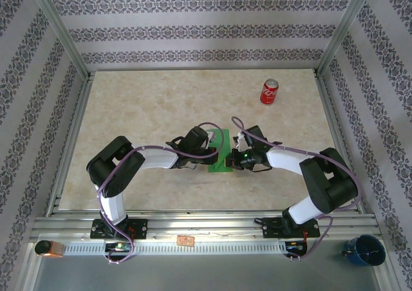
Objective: Fold a paper plane with a square sheet of paper (pick it up from the middle)
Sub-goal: Fold the triangle a second time at the center of the table.
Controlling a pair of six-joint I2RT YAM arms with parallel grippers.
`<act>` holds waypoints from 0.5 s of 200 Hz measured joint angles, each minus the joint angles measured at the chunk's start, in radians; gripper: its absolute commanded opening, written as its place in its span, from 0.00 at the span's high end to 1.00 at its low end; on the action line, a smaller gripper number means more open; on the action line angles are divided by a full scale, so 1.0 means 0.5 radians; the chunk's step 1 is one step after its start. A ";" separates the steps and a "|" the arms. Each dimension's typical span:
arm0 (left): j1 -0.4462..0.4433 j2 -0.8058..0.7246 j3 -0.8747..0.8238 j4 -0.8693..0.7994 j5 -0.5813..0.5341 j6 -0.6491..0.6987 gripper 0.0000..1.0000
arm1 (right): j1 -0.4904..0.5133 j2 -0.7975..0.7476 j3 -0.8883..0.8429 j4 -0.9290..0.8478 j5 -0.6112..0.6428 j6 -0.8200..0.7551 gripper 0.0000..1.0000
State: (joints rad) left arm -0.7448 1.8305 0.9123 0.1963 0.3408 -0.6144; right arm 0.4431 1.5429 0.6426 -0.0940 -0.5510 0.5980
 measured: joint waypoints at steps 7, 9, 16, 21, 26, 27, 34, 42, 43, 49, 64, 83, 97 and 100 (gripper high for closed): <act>0.000 0.003 0.000 0.000 0.000 0.000 1.00 | 0.000 0.025 0.010 0.008 0.000 0.001 1.00; 0.000 0.003 0.000 0.000 0.000 0.000 1.00 | 0.000 0.031 0.011 0.011 0.000 0.001 1.00; 0.000 0.004 0.000 0.000 0.000 0.000 1.00 | 0.000 0.053 0.014 0.013 0.001 0.000 1.00; 0.000 0.004 0.000 0.000 0.000 0.001 1.00 | 0.000 0.068 0.015 0.008 0.002 0.000 1.00; 0.000 0.004 0.001 0.000 0.000 0.001 1.00 | 0.000 0.080 0.016 0.002 0.005 -0.002 1.00; 0.000 0.004 0.001 0.000 0.000 0.001 1.00 | 0.000 0.084 0.017 0.000 0.007 -0.002 1.00; 0.000 0.004 0.001 -0.001 0.000 0.001 1.00 | -0.001 0.098 0.017 -0.014 0.015 -0.005 1.00; 0.000 0.004 0.002 -0.002 -0.001 0.002 1.00 | -0.005 0.102 0.021 -0.023 0.015 -0.009 1.00; 0.000 0.004 0.002 -0.002 -0.001 0.003 1.00 | -0.005 0.102 0.022 -0.025 0.017 -0.011 1.00; 0.000 0.004 0.005 -0.004 -0.001 0.008 1.00 | -0.005 0.102 0.025 -0.034 0.023 -0.016 1.00; 0.002 0.005 0.030 -0.030 -0.002 0.027 1.00 | -0.015 0.099 0.026 -0.052 0.023 -0.047 1.00; 0.003 0.007 0.082 -0.066 -0.008 0.060 1.00 | -0.034 0.081 0.026 -0.105 0.025 -0.088 1.00; 0.011 0.011 0.122 -0.084 -0.011 0.077 1.00 | -0.059 0.069 0.030 -0.155 0.024 -0.114 1.00; 0.014 0.013 0.130 -0.089 -0.013 0.082 1.00 | -0.060 0.069 0.034 -0.167 0.024 -0.123 1.00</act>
State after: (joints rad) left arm -0.7380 1.8370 0.9775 0.1516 0.3344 -0.5732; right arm 0.4129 1.5772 0.6594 -0.1776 -0.5388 0.5365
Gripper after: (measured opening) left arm 0.050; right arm 0.064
